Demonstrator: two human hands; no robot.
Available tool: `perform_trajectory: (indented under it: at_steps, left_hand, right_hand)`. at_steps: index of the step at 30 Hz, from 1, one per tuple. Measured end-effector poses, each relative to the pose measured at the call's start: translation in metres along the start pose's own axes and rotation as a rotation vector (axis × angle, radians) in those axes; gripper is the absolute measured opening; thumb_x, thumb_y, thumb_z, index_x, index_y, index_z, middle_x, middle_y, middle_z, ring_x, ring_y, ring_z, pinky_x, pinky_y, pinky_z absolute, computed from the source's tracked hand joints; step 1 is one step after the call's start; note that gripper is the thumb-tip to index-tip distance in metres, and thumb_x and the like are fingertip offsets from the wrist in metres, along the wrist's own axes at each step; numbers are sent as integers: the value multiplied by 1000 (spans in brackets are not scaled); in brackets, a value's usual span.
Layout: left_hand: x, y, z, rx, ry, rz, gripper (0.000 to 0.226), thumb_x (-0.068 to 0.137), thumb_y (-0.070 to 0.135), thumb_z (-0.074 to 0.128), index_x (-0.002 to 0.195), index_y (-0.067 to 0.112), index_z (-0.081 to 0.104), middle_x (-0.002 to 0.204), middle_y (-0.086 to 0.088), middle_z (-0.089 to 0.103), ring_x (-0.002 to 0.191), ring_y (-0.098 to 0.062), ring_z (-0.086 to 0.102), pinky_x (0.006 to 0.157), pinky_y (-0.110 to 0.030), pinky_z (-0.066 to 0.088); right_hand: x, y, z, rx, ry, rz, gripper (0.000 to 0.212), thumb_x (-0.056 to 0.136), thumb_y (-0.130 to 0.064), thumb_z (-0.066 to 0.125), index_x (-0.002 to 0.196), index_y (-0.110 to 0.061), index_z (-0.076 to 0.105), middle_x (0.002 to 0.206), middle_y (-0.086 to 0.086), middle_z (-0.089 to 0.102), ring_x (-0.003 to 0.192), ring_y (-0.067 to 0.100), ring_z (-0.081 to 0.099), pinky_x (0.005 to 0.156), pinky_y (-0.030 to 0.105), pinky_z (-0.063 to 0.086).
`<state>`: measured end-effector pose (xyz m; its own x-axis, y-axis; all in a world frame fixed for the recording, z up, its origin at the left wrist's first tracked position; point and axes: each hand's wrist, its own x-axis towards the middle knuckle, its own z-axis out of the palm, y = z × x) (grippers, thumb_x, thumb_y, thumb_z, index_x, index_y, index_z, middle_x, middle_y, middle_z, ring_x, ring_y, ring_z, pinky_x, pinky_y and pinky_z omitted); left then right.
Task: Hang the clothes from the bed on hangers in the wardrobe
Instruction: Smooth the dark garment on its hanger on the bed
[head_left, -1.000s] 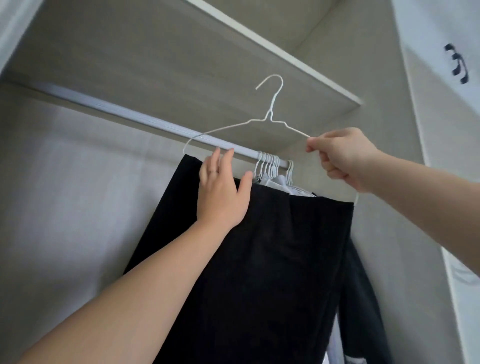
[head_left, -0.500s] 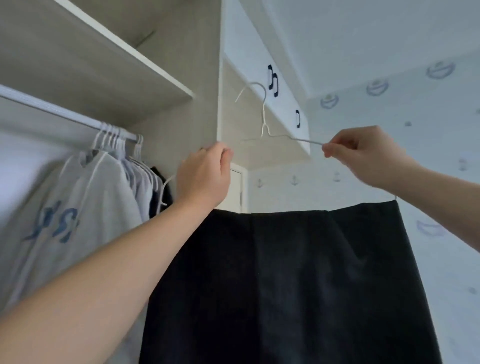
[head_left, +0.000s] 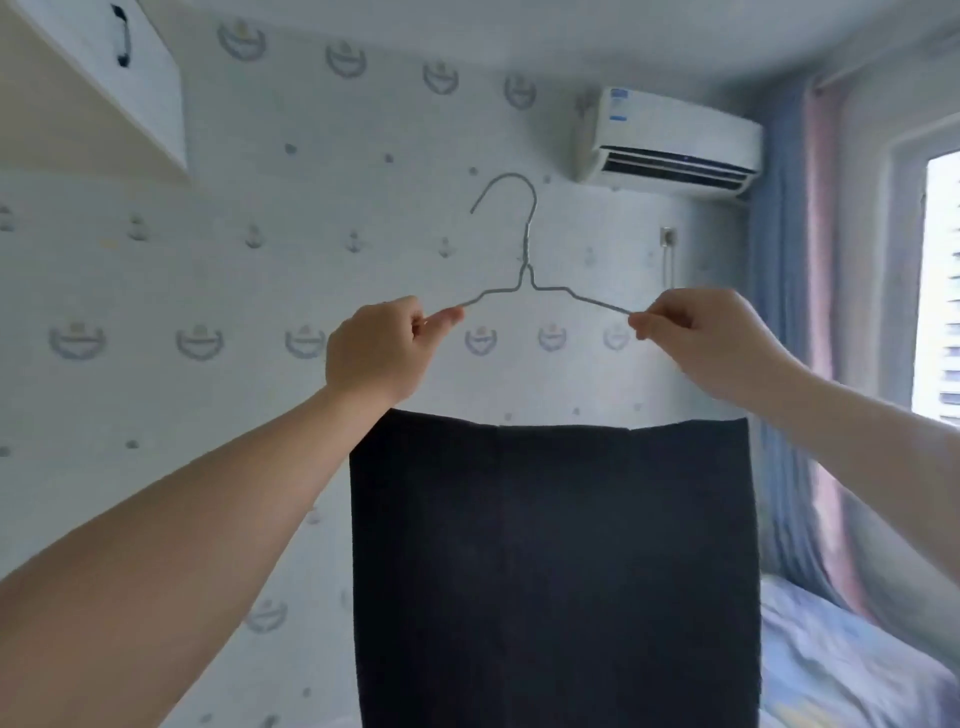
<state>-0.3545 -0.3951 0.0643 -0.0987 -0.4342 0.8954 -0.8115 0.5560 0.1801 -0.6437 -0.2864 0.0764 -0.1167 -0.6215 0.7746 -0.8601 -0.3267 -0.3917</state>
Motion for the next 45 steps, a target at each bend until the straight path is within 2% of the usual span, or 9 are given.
perform_trajectory:
  at_steps: [4, 12, 19, 24, 27, 30, 35, 39, 45]
  left_hand:
    - [-8, 58, 99, -188, -139, 47, 63, 91, 72, 42, 60, 18, 35, 52, 4, 41, 49, -18, 41, 49, -30, 24]
    - [-88, 190, 299, -656, -512, 316, 62, 91, 70, 48, 57, 19, 38, 51, 4, 41, 51, -16, 42, 52, -32, 31]
    - [-216, 243, 418, -924, -947, 560, 57, 97, 54, 54, 59, 15, 37, 53, 1, 39, 53, -20, 39, 58, -38, 34]
    - [-274, 258, 451, -947, -1129, 615, 56, 94, 56, 53, 58, 14, 42, 54, 1, 43, 54, -18, 42, 56, -35, 33]
    - [-288, 267, 468, -934, -1177, 625, 59, 93, 60, 52, 60, 12, 46, 56, -2, 49, 56, -22, 47, 58, -37, 37]
    - [-295, 279, 484, -919, -1206, 645, 59, 93, 61, 50, 58, 14, 44, 56, 0, 48, 56, -20, 46, 57, -37, 37]
    - [-319, 300, 514, -814, -1314, 658, 65, 90, 68, 45, 58, 12, 42, 55, -2, 46, 55, -23, 47, 57, -40, 40]
    - [-360, 315, 545, -687, -1433, 651, 65, 88, 73, 42, 60, 14, 44, 56, -2, 48, 56, -22, 49, 57, -38, 39]
    - [-433, 344, 582, -519, -1561, 553, 56, 93, 65, 49, 64, 17, 46, 61, 0, 53, 61, -20, 52, 57, -35, 37]
  right_hand:
    - [-40, 73, -38, -153, 0, 170, 31, 93, -37, 60, 70, -17, 66, 55, 2, 51, 46, 14, 44, 51, 25, 37]
    - [-173, 186, -89, -514, 0, 592, 32, 97, -36, 55, 72, -18, 65, 60, 1, 57, 52, 14, 49, 52, 26, 34]
    - [-308, 246, -68, -552, -19, 973, 30, 92, -34, 63, 70, -14, 65, 58, 3, 55, 49, 12, 42, 56, 30, 39]
    - [-360, 258, -51, -500, -29, 1151, 30, 94, -34, 62, 68, -19, 64, 58, -1, 58, 47, 5, 43, 57, 29, 40]
    - [-375, 268, -46, -474, -28, 1207, 30, 95, -36, 60, 71, -18, 65, 56, -2, 57, 45, 5, 43, 54, 27, 40]
    - [-386, 285, -43, -418, -22, 1248, 30, 96, -34, 58, 74, -15, 66, 58, 2, 58, 47, 10, 44, 52, 31, 41]
    - [-412, 331, -38, -331, -56, 1335, 30, 98, -31, 55, 74, -16, 66, 56, 1, 57, 45, 9, 44, 51, 26, 40]
    - [-452, 384, -29, -274, -156, 1425, 30, 98, -31, 55, 74, -17, 66, 58, 0, 57, 50, 12, 46, 54, 26, 38]
    - [-514, 467, -22, -221, -328, 1539, 30, 99, -29, 53, 70, -25, 59, 64, -4, 59, 62, 13, 55, 64, 30, 44]
